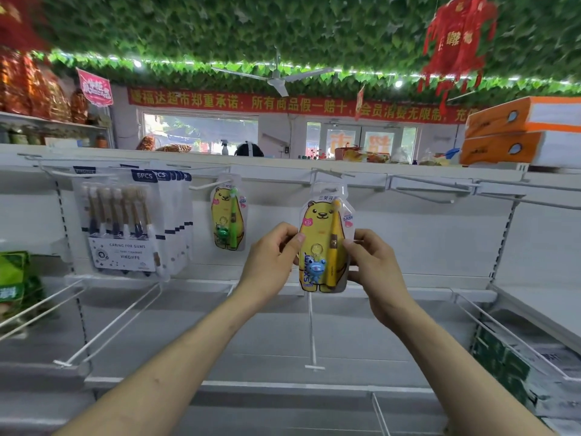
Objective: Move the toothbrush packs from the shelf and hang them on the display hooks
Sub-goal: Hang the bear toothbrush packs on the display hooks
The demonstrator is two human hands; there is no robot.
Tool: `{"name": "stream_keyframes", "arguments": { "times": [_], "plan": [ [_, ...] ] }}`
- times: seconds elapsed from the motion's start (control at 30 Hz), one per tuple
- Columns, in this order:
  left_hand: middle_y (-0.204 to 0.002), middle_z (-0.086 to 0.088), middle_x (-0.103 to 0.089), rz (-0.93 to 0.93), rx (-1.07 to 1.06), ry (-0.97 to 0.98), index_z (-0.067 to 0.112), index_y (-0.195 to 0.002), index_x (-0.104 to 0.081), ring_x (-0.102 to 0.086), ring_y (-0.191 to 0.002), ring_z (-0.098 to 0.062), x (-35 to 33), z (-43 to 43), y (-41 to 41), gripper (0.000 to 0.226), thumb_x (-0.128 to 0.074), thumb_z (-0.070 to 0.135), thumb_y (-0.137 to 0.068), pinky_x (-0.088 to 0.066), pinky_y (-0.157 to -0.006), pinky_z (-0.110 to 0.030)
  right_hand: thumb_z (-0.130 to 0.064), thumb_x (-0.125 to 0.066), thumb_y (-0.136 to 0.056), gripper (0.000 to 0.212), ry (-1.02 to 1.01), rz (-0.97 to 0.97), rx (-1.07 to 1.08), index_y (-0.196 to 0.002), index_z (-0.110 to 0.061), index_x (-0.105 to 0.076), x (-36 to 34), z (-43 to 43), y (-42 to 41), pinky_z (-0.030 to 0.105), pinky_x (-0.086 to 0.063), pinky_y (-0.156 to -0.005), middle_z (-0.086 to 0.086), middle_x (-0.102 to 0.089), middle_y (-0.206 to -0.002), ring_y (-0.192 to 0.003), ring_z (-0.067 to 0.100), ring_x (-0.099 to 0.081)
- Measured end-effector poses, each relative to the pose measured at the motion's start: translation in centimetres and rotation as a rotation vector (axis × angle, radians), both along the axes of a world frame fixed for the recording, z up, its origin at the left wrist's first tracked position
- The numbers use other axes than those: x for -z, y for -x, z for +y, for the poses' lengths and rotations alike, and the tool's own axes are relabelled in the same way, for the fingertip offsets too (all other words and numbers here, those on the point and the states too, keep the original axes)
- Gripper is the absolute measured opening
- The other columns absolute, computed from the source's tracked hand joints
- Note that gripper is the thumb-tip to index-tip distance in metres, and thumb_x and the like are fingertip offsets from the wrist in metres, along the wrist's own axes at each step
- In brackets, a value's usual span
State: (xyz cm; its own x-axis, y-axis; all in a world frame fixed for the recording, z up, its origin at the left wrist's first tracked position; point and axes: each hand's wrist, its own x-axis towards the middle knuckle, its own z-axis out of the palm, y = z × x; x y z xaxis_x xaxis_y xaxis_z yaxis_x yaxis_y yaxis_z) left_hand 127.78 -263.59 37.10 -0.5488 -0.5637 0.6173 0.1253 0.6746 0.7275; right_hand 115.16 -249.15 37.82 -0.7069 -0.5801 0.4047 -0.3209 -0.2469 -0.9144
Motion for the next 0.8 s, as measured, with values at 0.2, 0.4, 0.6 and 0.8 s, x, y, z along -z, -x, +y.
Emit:
{"name": "stream_keyframes", "arguments": {
  "times": [0.2,0.4,0.6,0.8],
  "plan": [
    [-0.081,0.005,-0.072,-0.13,-0.145,0.049,0.024,-0.102,-0.066,-0.066,-0.072,-0.012,-0.8,-4.3,4.1,0.02,-0.052,0.037,-0.109,-0.055,-0.069,-0.037,-0.021,-0.053,-0.109,0.016,-0.107,0.043,0.021,-0.106,-0.013,-0.066,-0.8,-4.8,4.2,0.056,-0.061,-0.092,0.01,-0.073,-0.104,-0.103,0.029,-0.072],
    [-0.079,0.005,-0.069,-0.172,-0.18,-0.021,0.025,-0.1,-0.064,-0.069,-0.078,-0.017,-1.2,-7.9,7.8,0.018,-0.051,0.034,-0.109,-0.061,-0.081,-0.05,-0.021,-0.054,-0.106,0.016,-0.213,0.089,0.054,-0.106,-0.012,-0.067,-1.6,-9.3,8.2,0.059,-0.059,-0.095,0.013,-0.072,-0.104,-0.1,0.03,-0.071],
    [-0.079,0.005,-0.07,-0.184,-0.188,-0.014,0.029,-0.093,-0.059,-0.07,-0.077,-0.015,-1.2,-9.1,9.4,0.018,-0.051,0.032,-0.109,-0.062,-0.079,-0.046,-0.024,-0.052,-0.108,0.016,-0.27,0.12,0.101,-0.112,-0.016,-0.065,-1.9,-11.0,10.0,0.036,-0.055,-0.079,0.007,-0.071,-0.109,-0.097,0.023,-0.067],
    [-0.083,0.001,-0.069,-0.176,-0.208,-0.02,0.024,-0.098,-0.06,-0.071,-0.08,-0.022,-1.3,-9.5,10.0,0.017,-0.049,0.033,-0.109,-0.062,-0.079,-0.051,-0.026,-0.052,-0.108,0.018,-0.322,0.106,0.076,-0.111,-0.014,-0.065,-2.1,-11.5,10.3,0.051,-0.059,-0.093,0.01,-0.071,-0.111,-0.106,0.033,-0.069]
  ]
}}
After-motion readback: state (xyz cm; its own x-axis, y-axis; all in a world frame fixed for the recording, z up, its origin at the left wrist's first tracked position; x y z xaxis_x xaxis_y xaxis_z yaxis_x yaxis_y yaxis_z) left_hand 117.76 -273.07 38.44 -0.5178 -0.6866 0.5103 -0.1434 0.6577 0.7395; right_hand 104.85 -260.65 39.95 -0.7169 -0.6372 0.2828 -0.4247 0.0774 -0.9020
